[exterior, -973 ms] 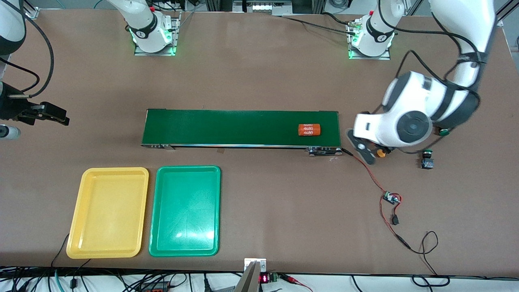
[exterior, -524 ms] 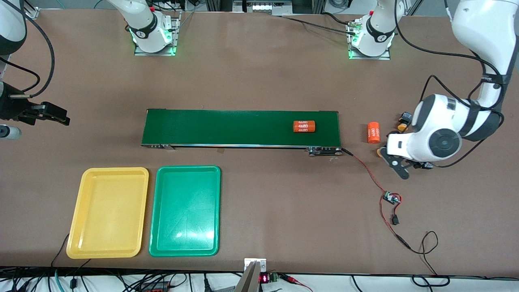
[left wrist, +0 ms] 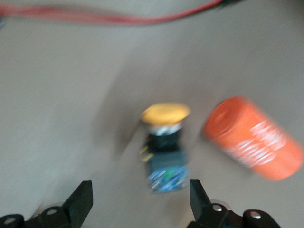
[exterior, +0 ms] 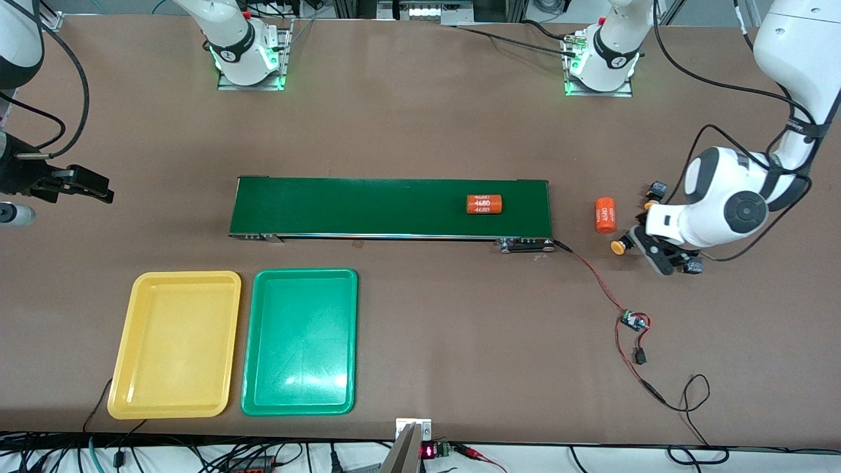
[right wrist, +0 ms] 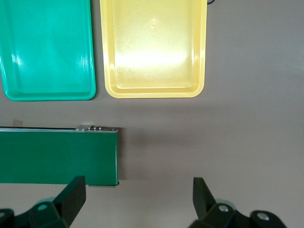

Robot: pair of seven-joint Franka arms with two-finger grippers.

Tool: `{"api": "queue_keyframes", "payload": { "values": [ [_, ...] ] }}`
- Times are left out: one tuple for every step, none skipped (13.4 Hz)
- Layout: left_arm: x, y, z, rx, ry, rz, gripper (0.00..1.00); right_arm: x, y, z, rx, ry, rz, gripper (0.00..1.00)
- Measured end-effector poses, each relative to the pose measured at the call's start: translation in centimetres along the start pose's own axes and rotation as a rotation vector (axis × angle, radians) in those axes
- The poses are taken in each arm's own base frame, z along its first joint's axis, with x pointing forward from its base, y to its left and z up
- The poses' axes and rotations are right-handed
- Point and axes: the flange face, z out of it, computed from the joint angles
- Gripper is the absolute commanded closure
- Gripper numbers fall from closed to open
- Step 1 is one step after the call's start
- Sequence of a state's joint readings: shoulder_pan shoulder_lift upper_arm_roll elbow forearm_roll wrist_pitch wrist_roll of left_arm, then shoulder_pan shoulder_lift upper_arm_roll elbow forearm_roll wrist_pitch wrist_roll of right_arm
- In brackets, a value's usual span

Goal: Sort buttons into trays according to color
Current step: 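Lower the left gripper and grasp the yellow-capped button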

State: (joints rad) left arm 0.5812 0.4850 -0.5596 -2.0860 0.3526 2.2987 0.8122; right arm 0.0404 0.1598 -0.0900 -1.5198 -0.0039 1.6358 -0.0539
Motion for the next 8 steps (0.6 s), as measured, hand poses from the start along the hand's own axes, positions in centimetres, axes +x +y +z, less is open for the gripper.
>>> {"api": "queue_keyframes", "payload": {
  "values": [
    [0.49,1.02,-0.02,-0.015,0.016,0.017,0.09,0.0,-0.07,0.0,0.0,0.0,-0.001,0.0],
    [0.52,1.48,-0.08,-0.021,0.025,0.023,0.09,0.01,-0.1,0.0,0.0,0.0,-0.002,0.0],
    [0.36,1.52,-0.09,-0.021,0.03,0.022,0.09,0.0,-0.08,0.0,0.0,0.0,-0.001,0.0],
    [0.21,1.38,-0.11,-0.015,0.038,0.02,0.09,0.01,-0.07,0.0,0.0,0.0,-0.001,0.0],
    [0.06,1.21,-0.16,-0.006,0.043,0.02,0.09,0.01,-0.11,0.0,0.0,0.0,-0.002,0.0],
    [-0.1,1.09,-0.13,0.004,0.04,0.027,0.09,0.01,-0.23,-0.01,0.0,0.0,-0.004,0.0],
    [-0.24,1.05,0.06,0.016,0.032,0.041,0.09,0.02,-0.43,-0.01,0.0,0.0,-0.007,0.0],
    [-0.3,0.99,0.34,0.033,0.03,0.058,0.09,0.03,-0.61,-0.02,0.0,0.001,-0.01,0.0]
  ]
}}
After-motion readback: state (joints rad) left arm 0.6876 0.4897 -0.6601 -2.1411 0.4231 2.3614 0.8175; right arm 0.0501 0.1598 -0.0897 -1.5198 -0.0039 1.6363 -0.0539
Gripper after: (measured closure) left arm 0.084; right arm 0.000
